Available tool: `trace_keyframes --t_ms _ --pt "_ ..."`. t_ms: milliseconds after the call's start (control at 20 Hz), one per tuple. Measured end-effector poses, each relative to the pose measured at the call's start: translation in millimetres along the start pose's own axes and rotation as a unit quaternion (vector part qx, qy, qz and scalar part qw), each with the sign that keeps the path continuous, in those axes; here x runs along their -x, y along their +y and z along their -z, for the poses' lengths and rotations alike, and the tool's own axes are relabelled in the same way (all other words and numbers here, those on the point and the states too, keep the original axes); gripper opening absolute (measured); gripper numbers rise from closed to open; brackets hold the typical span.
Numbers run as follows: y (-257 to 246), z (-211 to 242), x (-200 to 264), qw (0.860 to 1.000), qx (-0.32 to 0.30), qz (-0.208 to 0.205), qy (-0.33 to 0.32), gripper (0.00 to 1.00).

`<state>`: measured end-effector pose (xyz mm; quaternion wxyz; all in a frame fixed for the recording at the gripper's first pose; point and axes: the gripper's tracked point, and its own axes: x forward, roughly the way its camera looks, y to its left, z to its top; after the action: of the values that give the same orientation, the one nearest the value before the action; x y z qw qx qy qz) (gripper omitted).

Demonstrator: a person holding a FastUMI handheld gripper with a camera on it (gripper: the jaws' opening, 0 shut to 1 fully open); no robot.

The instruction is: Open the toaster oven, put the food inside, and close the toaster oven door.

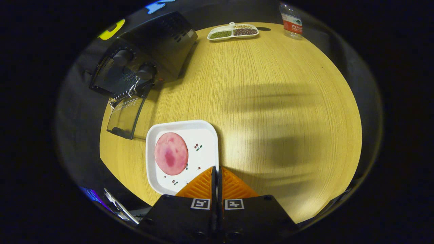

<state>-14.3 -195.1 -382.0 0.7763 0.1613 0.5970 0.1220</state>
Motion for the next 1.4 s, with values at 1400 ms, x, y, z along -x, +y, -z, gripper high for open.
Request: trace_keyframes --t_ms 1400 --pt "104.6 40.3 74.8 0.966 -0.213 -0.089 -0.118 0.02"
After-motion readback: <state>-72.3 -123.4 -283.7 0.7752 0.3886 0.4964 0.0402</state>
